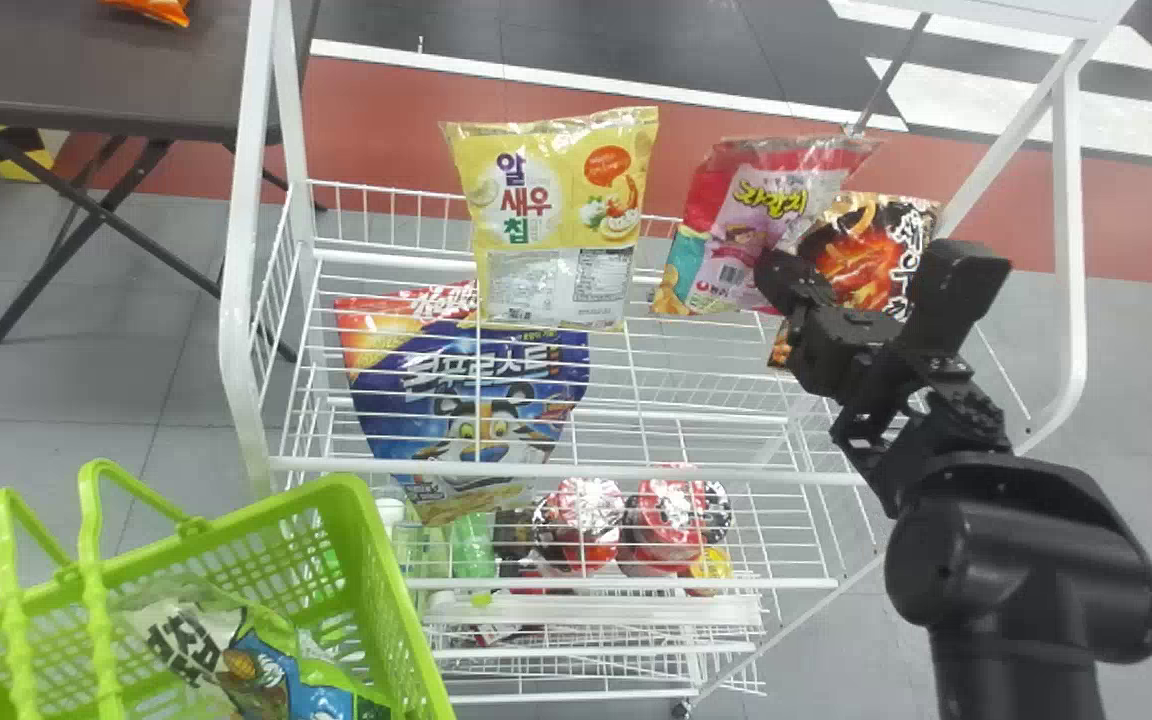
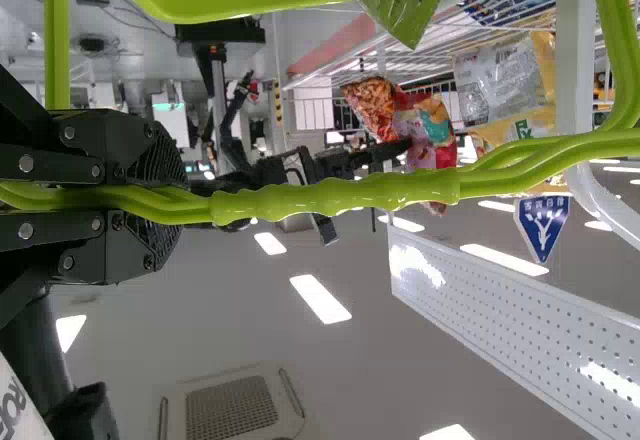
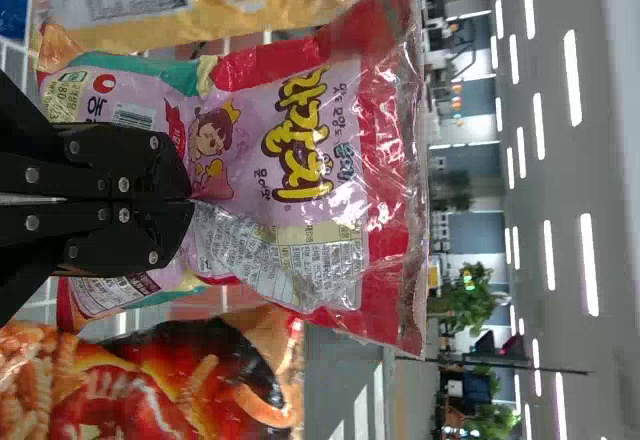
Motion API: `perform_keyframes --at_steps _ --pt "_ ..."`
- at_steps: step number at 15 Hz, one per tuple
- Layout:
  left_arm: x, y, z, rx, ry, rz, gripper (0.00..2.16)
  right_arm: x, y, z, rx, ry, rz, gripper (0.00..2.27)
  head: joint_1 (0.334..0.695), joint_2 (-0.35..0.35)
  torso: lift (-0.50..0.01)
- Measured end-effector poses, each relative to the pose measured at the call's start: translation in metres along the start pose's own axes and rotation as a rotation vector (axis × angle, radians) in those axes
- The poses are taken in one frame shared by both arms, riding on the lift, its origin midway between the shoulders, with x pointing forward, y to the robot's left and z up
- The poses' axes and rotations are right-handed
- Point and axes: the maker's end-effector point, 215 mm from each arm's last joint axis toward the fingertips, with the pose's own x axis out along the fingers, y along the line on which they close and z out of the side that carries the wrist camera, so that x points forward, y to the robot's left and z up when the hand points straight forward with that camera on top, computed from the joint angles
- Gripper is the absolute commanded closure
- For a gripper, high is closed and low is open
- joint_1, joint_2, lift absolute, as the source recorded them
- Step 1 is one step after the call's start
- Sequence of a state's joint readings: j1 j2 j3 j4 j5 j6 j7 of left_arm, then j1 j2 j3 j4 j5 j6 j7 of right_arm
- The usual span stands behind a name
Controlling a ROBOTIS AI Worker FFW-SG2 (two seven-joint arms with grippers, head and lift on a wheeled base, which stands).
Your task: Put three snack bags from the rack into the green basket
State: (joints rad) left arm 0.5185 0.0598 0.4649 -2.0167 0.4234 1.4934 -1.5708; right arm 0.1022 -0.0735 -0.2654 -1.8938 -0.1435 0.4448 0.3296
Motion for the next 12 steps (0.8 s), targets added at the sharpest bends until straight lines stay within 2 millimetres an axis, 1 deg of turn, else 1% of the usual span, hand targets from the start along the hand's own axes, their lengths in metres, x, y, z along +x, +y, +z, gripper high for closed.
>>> perform_keyframes --at_steps 1,2,3,5,6,7,9,10,11,12 --pt "0.0 0.0 0.0 0.0 0.0 0.0 2.15 -0.012 0.012 0.009 0.023 0.001 0.023 2.25 0.695 -0.228 0.0" --pt "0.0 0.0 0.0 0.0 0.0 0.0 2.15 -0.027 0.029 0.012 0.053 0.02 0.051 2.25 0.695 -0.207 0.0" --pt "0.0 0.0 0.0 0.0 -0.001 0.0 2.15 -0.044 0.046 0.01 0.082 0.049 0.078 2.25 0.695 -0.191 0.0" --pt "0.0 0.0 0.002 0.002 -0.002 -0.001 2.15 -0.086 0.091 -0.002 0.148 0.14 0.158 2.25 0.695 -0.15 0.0" --pt "0.001 0.0 0.002 0.004 -0.001 -0.003 2.15 -0.105 0.111 -0.009 0.174 0.18 0.197 2.25 0.695 -0.129 0.0" --pt "0.001 -0.001 0.003 0.005 -0.001 -0.004 2.15 -0.124 0.135 -0.017 0.206 0.226 0.25 2.25 0.695 -0.07 0.0" --pt "0.002 -0.001 0.003 0.005 -0.002 -0.006 2.15 -0.159 0.189 -0.039 0.271 0.347 0.377 2.25 0.695 -0.004 0.0" --pt "0.003 -0.001 0.003 0.005 -0.003 -0.007 2.15 -0.173 0.213 -0.052 0.293 0.411 0.432 2.25 0.695 0.043 0.0" --pt "0.003 -0.001 0.002 0.005 -0.003 -0.009 2.15 -0.187 0.241 -0.066 0.309 0.48 0.494 2.25 0.695 0.14 0.0" --pt "0.005 -0.002 0.002 0.004 0.001 -0.012 2.15 -0.199 0.267 -0.077 0.314 0.534 0.548 2.25 0.695 0.194 0.0"
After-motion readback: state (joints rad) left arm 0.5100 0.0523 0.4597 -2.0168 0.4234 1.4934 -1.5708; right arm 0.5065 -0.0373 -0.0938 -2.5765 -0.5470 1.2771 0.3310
